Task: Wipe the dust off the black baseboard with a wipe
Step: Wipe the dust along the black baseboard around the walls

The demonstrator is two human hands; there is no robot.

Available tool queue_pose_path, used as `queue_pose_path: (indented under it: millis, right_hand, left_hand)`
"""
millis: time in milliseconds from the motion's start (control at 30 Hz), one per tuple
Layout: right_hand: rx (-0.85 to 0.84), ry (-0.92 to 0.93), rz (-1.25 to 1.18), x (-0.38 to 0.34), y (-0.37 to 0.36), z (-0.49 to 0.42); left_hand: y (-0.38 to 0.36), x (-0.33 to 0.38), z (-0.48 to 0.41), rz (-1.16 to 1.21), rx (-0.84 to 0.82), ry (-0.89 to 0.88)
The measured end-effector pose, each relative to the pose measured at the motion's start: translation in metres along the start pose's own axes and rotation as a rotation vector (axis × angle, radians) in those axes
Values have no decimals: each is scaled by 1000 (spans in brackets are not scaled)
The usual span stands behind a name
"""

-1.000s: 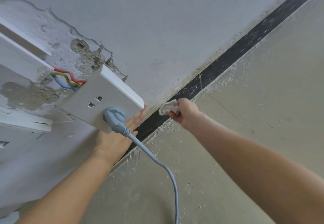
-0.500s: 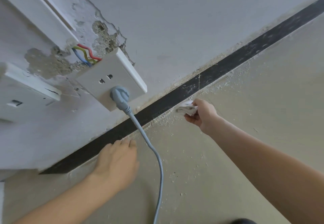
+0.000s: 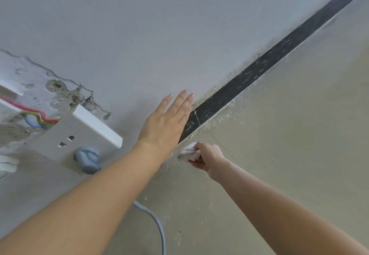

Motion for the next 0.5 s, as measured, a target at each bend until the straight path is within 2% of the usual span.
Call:
queue_pose_path:
  millis: [133,267,367,500]
  right_hand:
    - [-109,-77,-75,19,-34,-19]
    - [-178,-156,-205,36,-70,-18]
    - [-172,-202,-282,37,-79,-23]
    - [-95,-118,-240,4,-60,-49]
  left_hand:
    - [-16,-21,-38,-149,14,34]
    - [-33,-27,-42,-255,124,-5]
    - [-39,-25,-40,-308,158,-40]
    - [-41,-25,-41,-365,179,-58]
Point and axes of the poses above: each hand's wrist, its own z-axis away from the middle knuckle, its own y-axis out of the back of the hand, x = y × z, the point moved 5 cm from there along -z, towards the middle knuckle, and after that the axes turned 15 degrees about y, right-handed, at the moved point
